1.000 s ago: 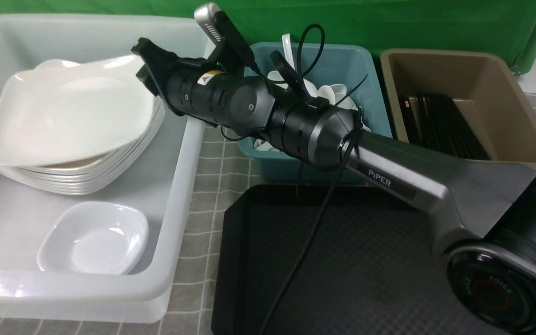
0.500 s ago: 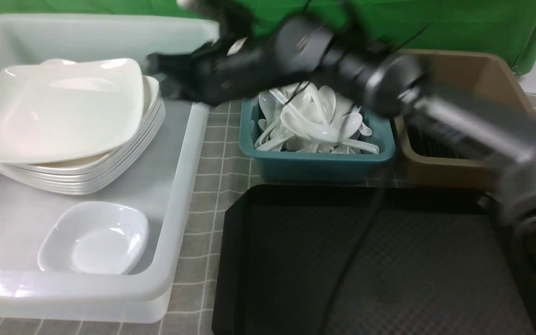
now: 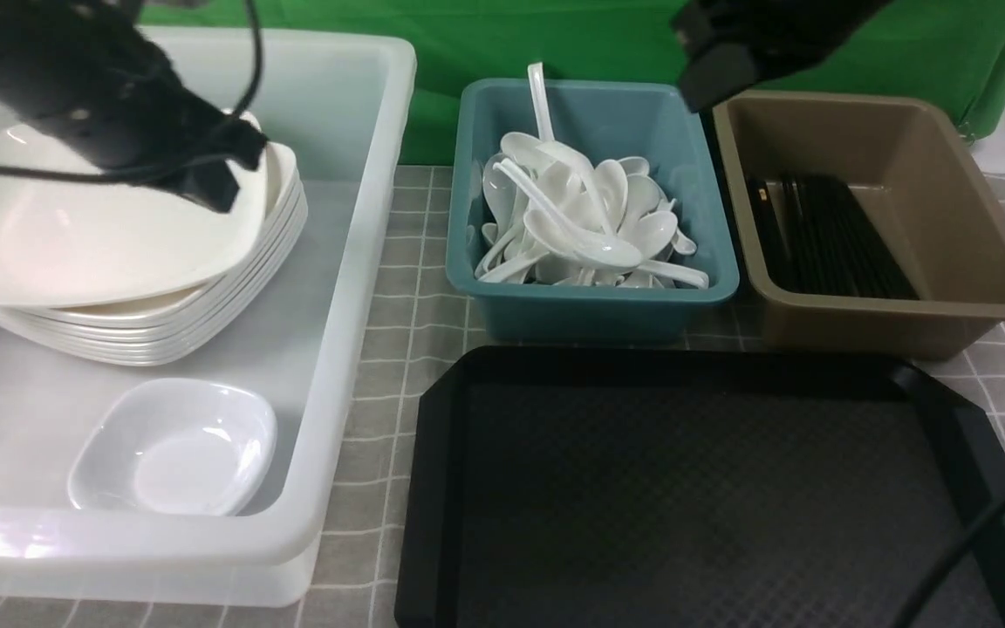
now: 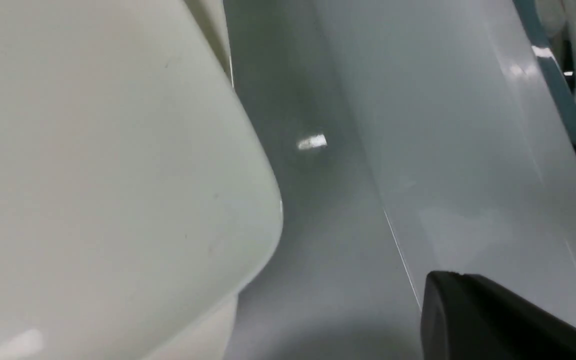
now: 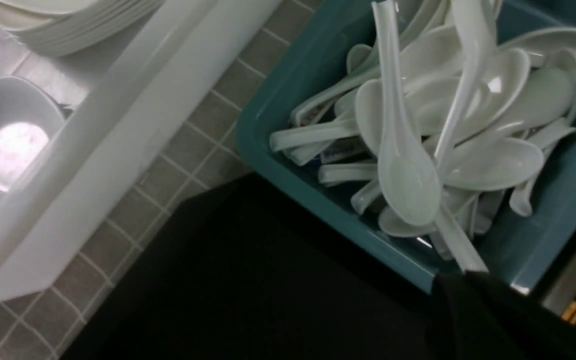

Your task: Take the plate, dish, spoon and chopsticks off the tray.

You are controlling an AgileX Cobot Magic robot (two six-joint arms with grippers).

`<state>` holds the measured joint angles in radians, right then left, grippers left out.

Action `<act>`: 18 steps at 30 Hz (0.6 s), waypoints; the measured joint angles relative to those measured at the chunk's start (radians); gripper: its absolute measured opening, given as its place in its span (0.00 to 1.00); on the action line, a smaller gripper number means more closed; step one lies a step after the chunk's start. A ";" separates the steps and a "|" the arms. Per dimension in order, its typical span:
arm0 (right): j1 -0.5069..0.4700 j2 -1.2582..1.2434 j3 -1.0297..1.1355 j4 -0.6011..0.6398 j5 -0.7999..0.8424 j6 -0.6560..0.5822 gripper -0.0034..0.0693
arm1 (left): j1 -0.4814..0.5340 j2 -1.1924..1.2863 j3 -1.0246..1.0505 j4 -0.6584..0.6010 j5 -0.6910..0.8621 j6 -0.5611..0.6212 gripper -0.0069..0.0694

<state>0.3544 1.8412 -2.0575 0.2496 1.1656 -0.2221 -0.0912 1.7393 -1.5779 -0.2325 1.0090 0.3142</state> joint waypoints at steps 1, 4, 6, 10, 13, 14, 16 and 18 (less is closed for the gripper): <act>-0.003 -0.013 0.020 -0.001 0.000 0.000 0.08 | -0.001 0.040 -0.038 0.002 0.012 0.000 0.10; -0.005 -0.038 0.056 -0.002 0.000 -0.002 0.09 | -0.001 0.122 -0.115 0.009 0.036 -0.002 0.10; -0.005 -0.058 0.094 -0.001 0.000 -0.008 0.09 | -0.001 0.192 -0.180 0.016 0.044 -0.004 0.10; -0.005 -0.063 0.124 -0.001 0.000 -0.024 0.09 | -0.001 0.293 -0.268 0.026 0.047 -0.005 0.10; -0.005 -0.063 0.135 -0.001 0.000 -0.030 0.09 | -0.002 0.330 -0.292 0.028 0.047 -0.005 0.10; -0.005 -0.063 0.138 -0.001 0.000 -0.029 0.09 | -0.002 0.350 -0.300 0.033 0.047 -0.005 0.10; -0.005 -0.063 0.138 -0.001 0.000 -0.029 0.09 | -0.002 0.371 -0.302 0.048 0.052 -0.012 0.10; -0.005 -0.063 0.138 -0.001 0.000 -0.031 0.09 | -0.002 0.384 -0.302 0.081 0.081 -0.033 0.10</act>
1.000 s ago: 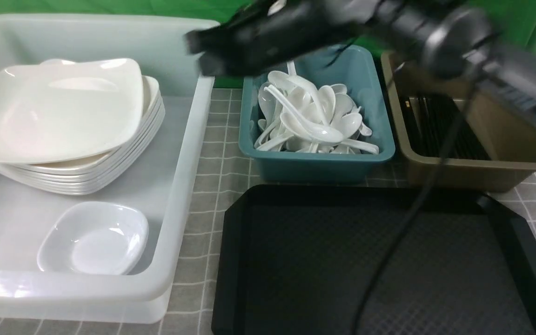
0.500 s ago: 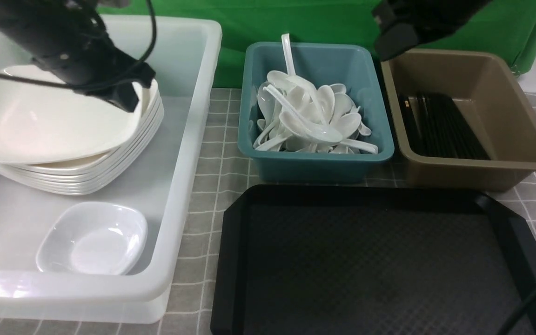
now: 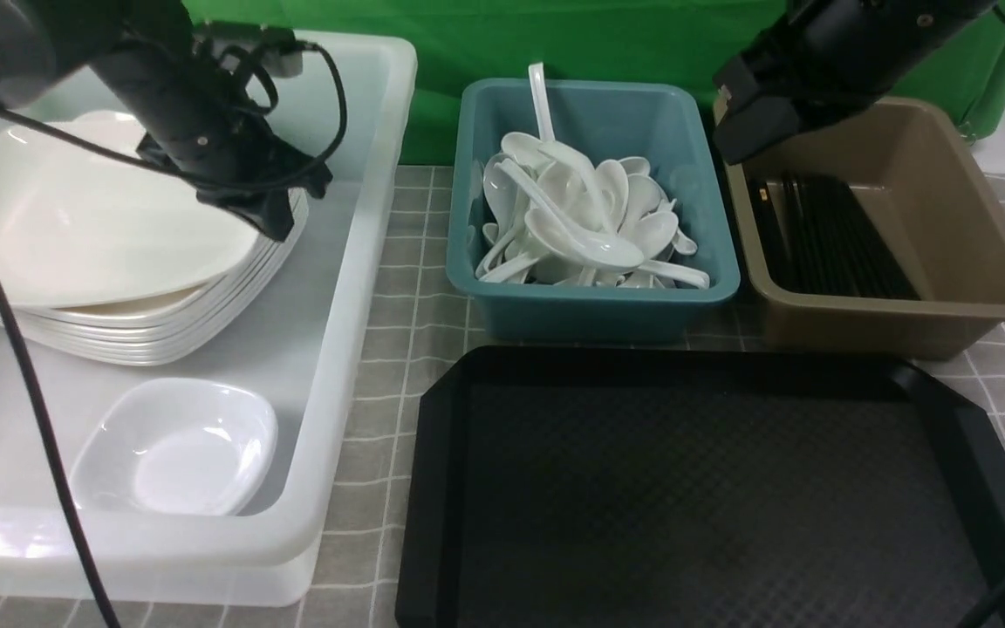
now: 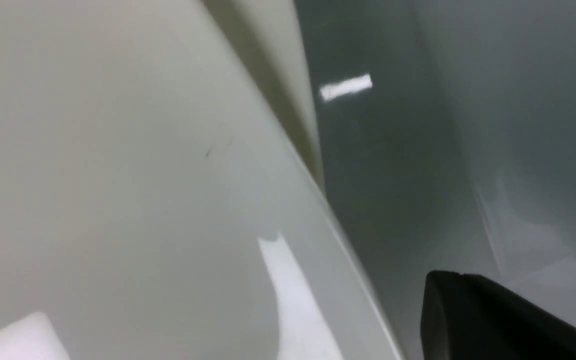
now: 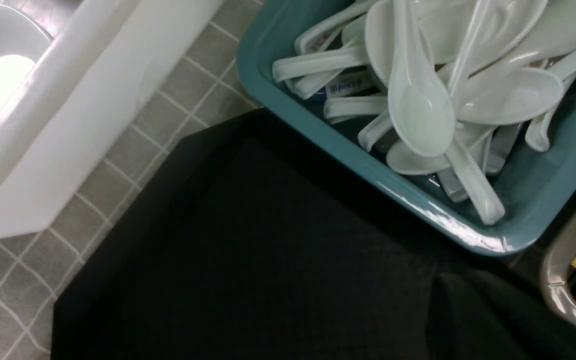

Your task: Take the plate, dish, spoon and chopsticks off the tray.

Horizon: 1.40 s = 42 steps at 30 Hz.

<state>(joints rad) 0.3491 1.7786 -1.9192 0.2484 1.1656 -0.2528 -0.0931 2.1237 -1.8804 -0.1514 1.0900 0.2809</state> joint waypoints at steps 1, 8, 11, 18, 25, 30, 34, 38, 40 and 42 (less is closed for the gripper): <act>0.000 0.000 0.000 0.000 0.000 -0.001 0.09 | 0.000 0.002 0.000 0.011 0.015 -0.009 0.10; 0.000 0.000 0.000 0.007 -0.002 -0.002 0.09 | 0.000 0.002 -0.004 0.029 0.118 -0.072 0.10; 0.000 0.000 0.000 0.015 -0.002 -0.002 0.09 | 0.000 0.001 -0.006 0.029 0.122 -0.100 0.10; 0.000 0.000 0.000 0.015 -0.002 -0.002 0.09 | 0.000 -0.056 0.017 0.035 0.128 -0.154 0.10; 0.000 0.000 0.000 0.015 -0.001 -0.003 0.09 | -0.010 -0.104 0.006 -0.103 0.035 -0.073 0.10; 0.000 0.000 0.000 0.016 -0.003 -0.003 0.09 | -0.016 -0.071 0.001 -0.038 -0.016 -0.076 0.10; 0.000 0.000 0.000 0.019 -0.004 -0.003 0.09 | -0.003 -0.016 0.001 0.068 0.053 -0.138 0.10; 0.000 0.000 0.000 0.029 -0.004 -0.003 0.09 | 0.020 -0.019 0.018 0.091 0.115 -0.185 0.10; 0.000 0.000 0.000 0.030 -0.004 -0.003 0.09 | 0.025 -0.036 0.033 0.075 0.117 -0.189 0.10; 0.000 0.000 0.000 0.032 -0.004 -0.003 0.09 | 0.034 -0.077 0.074 0.037 0.121 -0.192 0.10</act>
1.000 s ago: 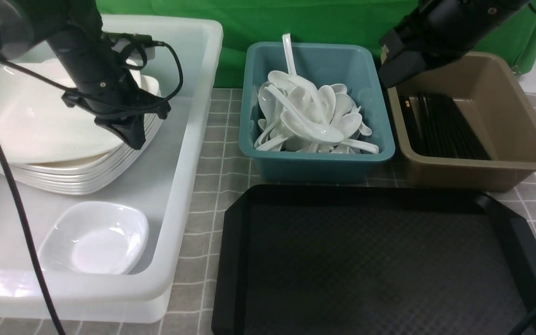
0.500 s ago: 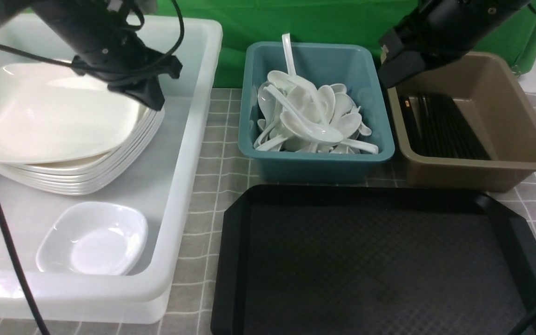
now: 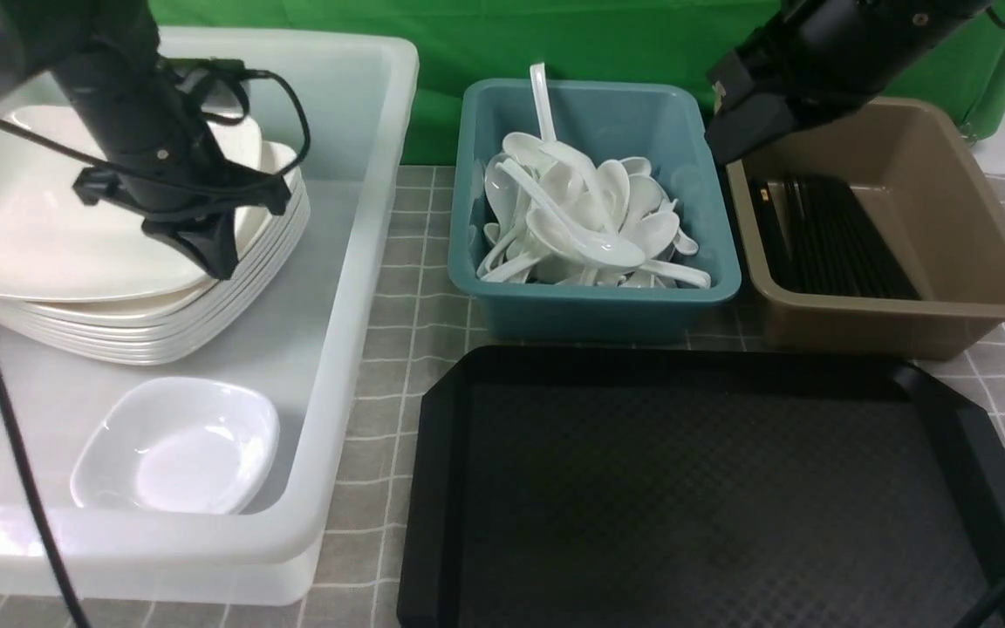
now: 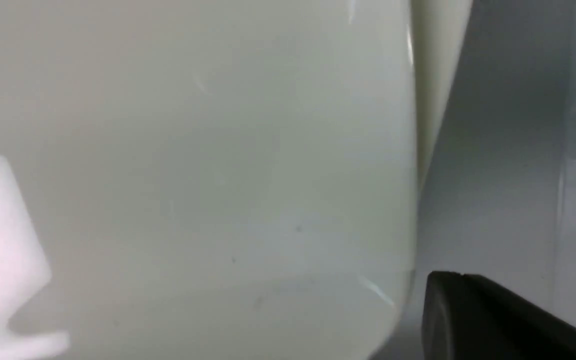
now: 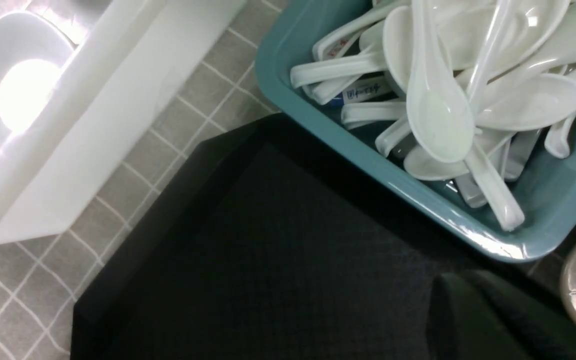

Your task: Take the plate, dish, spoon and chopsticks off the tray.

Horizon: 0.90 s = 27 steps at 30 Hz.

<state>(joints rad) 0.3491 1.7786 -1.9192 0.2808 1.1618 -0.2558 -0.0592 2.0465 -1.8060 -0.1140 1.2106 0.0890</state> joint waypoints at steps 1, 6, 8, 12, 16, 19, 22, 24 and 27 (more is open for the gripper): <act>0.000 0.000 0.000 0.001 0.000 0.000 0.10 | 0.001 -0.025 0.027 -0.018 0.000 0.003 0.10; 0.000 0.000 0.000 0.001 0.000 0.000 0.10 | 0.000 -0.140 0.118 -0.023 -0.009 0.007 0.10; 0.000 0.000 0.000 0.004 0.000 0.000 0.10 | 0.005 -0.169 0.119 0.010 -0.099 -0.021 0.10; 0.000 0.000 0.000 0.005 0.000 0.000 0.10 | 0.015 -0.168 0.114 0.029 -0.242 -0.035 0.10; 0.000 0.000 0.000 0.006 0.000 0.000 0.10 | 0.019 -0.059 0.107 0.032 -0.282 -0.036 0.10; 0.000 0.000 0.000 0.007 0.000 0.000 0.10 | 0.019 -0.011 0.107 0.043 -0.253 -0.032 0.10; 0.000 0.000 0.000 0.007 0.000 0.000 0.10 | 0.022 -0.007 0.103 0.055 -0.213 -0.019 0.10; 0.000 0.000 0.000 0.006 0.000 0.000 0.10 | 0.022 -0.008 0.100 0.060 -0.182 -0.014 0.10; 0.002 0.000 0.000 0.014 0.000 0.000 0.09 | 0.022 -0.016 0.096 0.104 -0.107 -0.013 0.10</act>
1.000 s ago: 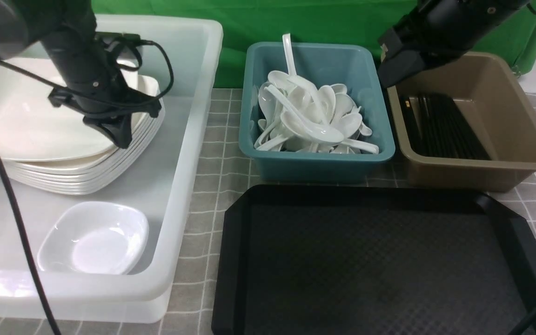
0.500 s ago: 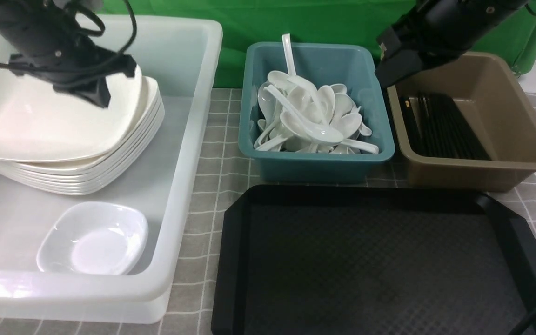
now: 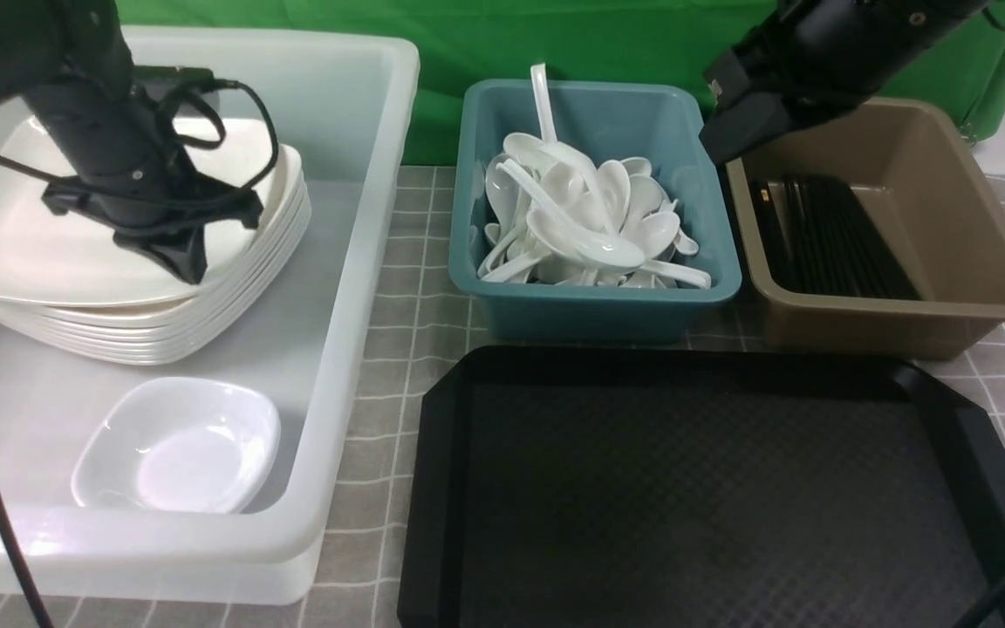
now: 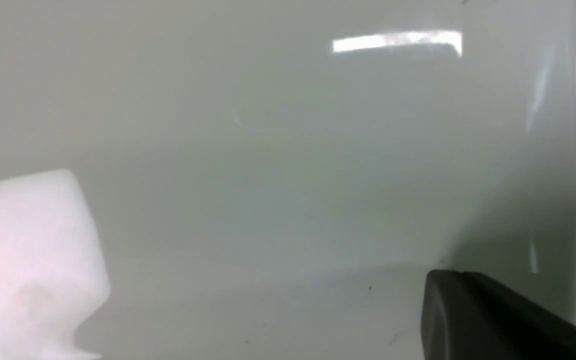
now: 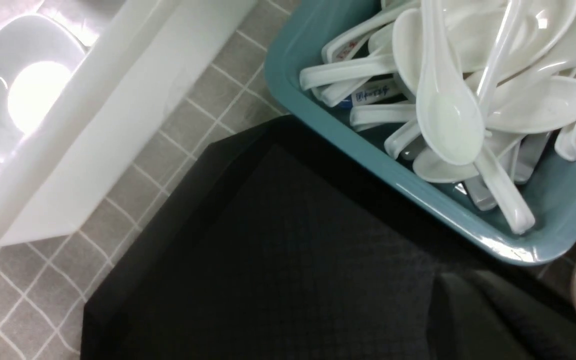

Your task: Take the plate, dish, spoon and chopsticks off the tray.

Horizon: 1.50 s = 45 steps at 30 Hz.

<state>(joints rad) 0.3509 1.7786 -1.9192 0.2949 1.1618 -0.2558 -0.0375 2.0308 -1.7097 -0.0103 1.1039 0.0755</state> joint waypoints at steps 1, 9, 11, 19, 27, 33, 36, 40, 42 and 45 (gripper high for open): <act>0.000 0.000 0.000 0.003 0.000 0.000 0.09 | 0.000 -0.003 -0.001 0.017 0.021 0.001 0.10; 0.000 0.000 0.000 0.013 0.000 0.000 0.09 | -0.002 -0.084 0.006 0.026 0.083 -0.001 0.10; 0.000 0.000 0.000 0.014 0.000 0.000 0.09 | -0.002 -0.117 0.006 0.010 0.072 -0.001 0.10; 0.000 -0.013 0.002 0.014 -0.020 -0.017 0.09 | -0.003 -0.264 0.027 -0.137 0.109 0.070 0.10; -0.001 -0.231 0.032 -0.144 -0.149 0.047 0.08 | -0.103 -0.619 0.193 -0.241 -0.002 0.139 0.10; -0.001 -0.518 0.222 -0.192 -0.356 0.098 0.08 | -0.120 -0.877 0.344 -0.274 -0.110 0.155 0.10; -0.001 -0.733 0.468 -0.193 -0.559 0.117 0.08 | -0.120 -1.053 0.470 -0.274 -0.208 0.158 0.10; -0.001 -0.972 0.774 -0.196 -0.790 0.135 0.08 | -0.120 -1.243 0.626 -0.274 -0.278 0.159 0.10; -0.001 -1.120 0.957 -0.197 -0.905 0.138 0.08 | -0.120 -1.334 0.726 -0.271 -0.300 0.159 0.10; -0.001 -1.329 1.179 -0.197 -1.039 0.141 0.08 | -0.120 -1.455 0.865 -0.271 -0.331 0.149 0.10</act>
<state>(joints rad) 0.3500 0.4494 -0.7401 0.0978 0.1223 -0.1152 -0.1578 0.5760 -0.8449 -0.2817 0.7729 0.2248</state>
